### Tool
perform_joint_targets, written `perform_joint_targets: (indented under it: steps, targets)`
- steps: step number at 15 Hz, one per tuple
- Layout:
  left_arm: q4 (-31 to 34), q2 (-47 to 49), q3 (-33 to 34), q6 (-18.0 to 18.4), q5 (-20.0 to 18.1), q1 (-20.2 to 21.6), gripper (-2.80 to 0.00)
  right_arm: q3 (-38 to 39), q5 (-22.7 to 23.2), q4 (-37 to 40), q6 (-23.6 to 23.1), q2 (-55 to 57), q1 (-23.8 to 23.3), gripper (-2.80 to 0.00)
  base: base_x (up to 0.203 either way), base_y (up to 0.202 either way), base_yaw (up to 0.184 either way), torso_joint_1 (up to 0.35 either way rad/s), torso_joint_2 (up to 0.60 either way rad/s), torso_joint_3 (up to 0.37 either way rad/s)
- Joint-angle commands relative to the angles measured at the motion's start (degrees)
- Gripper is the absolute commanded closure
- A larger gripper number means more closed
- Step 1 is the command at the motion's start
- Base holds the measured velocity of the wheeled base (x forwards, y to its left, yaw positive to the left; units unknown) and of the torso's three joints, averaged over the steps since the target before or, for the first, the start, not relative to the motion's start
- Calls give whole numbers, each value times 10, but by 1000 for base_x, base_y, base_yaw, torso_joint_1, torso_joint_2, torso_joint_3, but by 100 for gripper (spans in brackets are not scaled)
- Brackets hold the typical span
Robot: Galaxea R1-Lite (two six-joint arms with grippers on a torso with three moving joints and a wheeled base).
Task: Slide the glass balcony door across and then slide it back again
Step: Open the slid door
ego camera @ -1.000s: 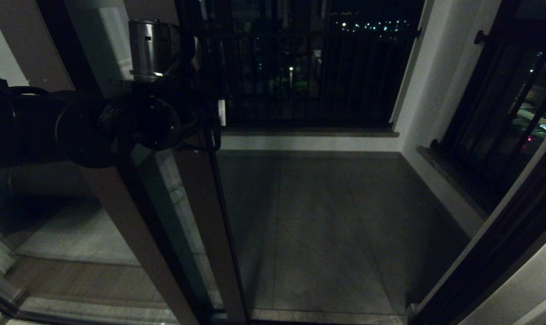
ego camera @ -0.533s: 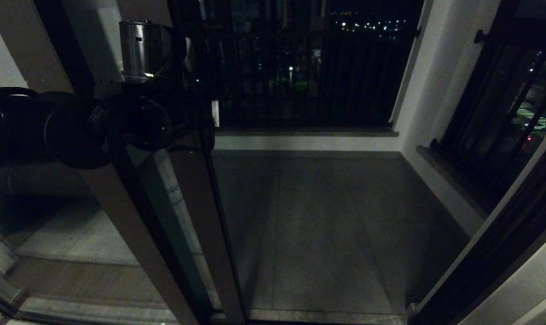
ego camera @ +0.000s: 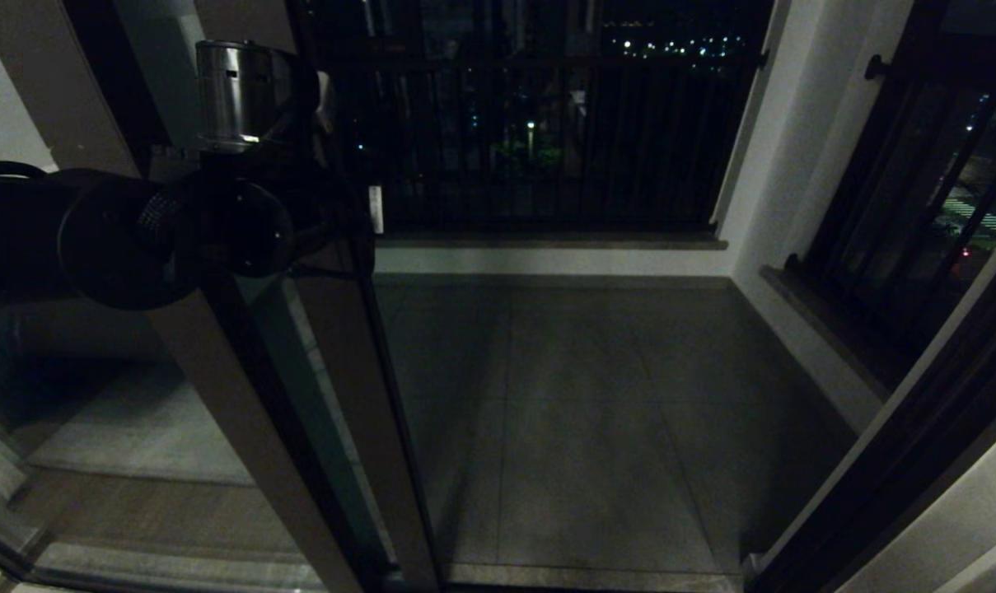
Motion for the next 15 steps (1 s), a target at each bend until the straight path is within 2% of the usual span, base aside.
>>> perform_joint_targets:
  steps: [1, 15]
  targets:
    - [-1, -4, 1, -1, -1, 6, 0, 0, 0, 0, 0, 1, 0, 0, 0, 0, 0, 0, 0, 0]
    - [-1, -20, 25, -10, -20, 36, 0, 0, 0, 0, 0, 1, 0, 0, 0, 0, 0, 0, 0, 0]
